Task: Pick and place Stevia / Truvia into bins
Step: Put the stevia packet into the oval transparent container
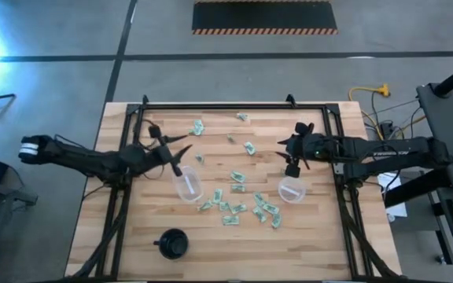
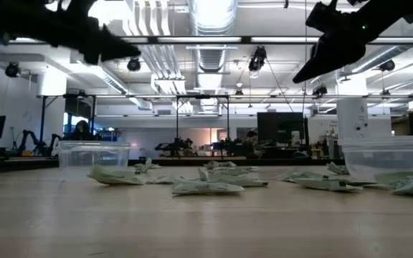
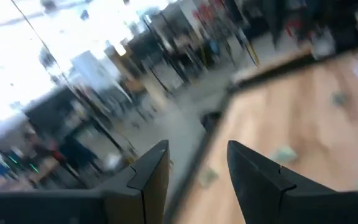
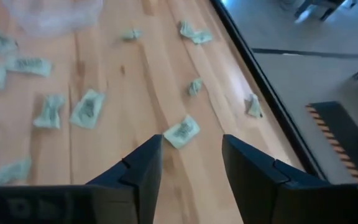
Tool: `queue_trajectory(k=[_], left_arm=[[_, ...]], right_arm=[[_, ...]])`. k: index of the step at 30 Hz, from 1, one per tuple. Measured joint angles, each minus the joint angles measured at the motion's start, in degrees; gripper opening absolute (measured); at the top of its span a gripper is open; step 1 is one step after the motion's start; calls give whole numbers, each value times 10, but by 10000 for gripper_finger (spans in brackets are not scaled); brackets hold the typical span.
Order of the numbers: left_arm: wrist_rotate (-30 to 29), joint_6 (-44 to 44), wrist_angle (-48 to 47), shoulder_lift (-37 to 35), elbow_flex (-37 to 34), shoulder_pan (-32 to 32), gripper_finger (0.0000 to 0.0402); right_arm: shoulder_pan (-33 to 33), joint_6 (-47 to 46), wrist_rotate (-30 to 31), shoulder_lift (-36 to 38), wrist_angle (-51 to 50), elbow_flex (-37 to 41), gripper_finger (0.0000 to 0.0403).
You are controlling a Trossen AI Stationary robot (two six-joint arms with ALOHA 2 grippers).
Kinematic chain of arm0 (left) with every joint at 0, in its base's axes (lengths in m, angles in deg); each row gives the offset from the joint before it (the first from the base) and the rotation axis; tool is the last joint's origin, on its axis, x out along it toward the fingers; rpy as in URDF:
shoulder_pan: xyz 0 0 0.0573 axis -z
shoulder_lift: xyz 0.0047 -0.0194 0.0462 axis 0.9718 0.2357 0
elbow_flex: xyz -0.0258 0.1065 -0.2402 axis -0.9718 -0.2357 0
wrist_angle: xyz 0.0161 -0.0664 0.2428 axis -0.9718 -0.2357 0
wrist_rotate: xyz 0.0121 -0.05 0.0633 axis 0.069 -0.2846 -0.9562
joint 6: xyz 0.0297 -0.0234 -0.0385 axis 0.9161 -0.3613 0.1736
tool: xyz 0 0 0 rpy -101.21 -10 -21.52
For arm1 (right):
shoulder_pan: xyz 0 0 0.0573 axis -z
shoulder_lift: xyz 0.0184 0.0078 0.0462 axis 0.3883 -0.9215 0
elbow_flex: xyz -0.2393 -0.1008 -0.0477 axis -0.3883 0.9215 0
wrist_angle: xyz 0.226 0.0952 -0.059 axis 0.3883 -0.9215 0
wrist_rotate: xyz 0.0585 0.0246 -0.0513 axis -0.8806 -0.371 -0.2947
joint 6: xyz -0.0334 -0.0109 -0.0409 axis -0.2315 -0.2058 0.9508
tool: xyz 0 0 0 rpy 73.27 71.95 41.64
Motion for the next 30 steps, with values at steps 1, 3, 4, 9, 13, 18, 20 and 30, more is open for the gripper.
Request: queue_trajectory(k=[1,3,4,9,13,18,20,30], left_arm=[[-1,7,9,5,7,0,146],[-1,-4,16,16,15,-2,146],[-3,-16,11,21,12,-2,146],[-7,-76,7,61,-14,-2,146],[-6,-65,64,105,-12,-2,146],[-6,-22,130,151,-4,-2,146],[-5,-22,139,166,-3,-2,146],[16,69,390,298,21,-40,146]], right_arm=[[0,1,2,0,0,1,155],[0,-7,4,0,4,0,153],[0,-19,4,0,1,0,152],[-5,-119,-2,0,0,11,148],[-21,-142,-19,-7,-4,17,150],[-21,-43,-11,-16,71,17,148],[-22,-11,5,-17,82,19,146],[-1,118,103,-32,348,129,147]])
